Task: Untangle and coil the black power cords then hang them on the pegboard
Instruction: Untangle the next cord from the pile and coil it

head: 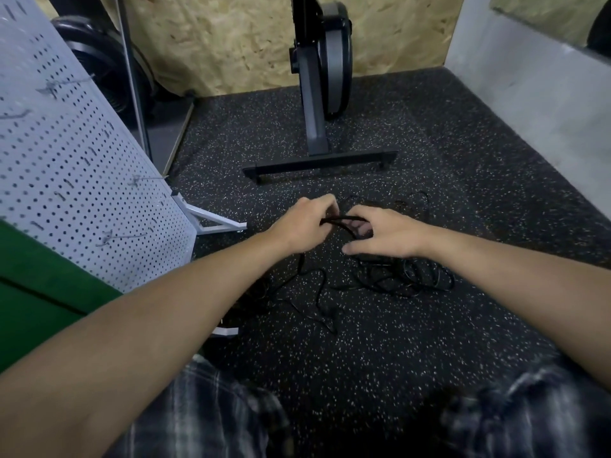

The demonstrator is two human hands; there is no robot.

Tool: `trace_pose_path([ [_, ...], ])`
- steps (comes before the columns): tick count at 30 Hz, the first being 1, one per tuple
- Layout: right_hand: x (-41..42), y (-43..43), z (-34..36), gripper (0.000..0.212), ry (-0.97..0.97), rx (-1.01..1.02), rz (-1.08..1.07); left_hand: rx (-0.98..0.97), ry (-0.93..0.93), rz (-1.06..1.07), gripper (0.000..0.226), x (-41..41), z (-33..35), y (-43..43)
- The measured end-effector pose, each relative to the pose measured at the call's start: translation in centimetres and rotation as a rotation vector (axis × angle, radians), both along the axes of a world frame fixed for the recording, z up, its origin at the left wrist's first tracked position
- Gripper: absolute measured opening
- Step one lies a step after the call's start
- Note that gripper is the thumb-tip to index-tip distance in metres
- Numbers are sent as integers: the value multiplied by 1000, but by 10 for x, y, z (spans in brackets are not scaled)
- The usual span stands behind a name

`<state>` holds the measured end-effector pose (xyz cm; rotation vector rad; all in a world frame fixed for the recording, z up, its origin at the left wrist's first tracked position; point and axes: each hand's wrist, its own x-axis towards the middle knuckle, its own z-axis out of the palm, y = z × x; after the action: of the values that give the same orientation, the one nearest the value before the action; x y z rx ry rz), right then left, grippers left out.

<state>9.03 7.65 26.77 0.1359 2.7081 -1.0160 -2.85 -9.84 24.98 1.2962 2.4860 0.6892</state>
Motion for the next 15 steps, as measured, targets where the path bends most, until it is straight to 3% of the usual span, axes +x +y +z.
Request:
trace_pose_path([
  [3,-4,-1,-6,9,65,-27,-72,21,-2,1,22,1,1,4],
  [9,-3,-1,18,28,193,-21,-135,-19,-157,26,6,-25,-7,-11],
  [15,8,7,13,25,147,1,-79,-290,-207,-48,10,-42,-56,-28],
])
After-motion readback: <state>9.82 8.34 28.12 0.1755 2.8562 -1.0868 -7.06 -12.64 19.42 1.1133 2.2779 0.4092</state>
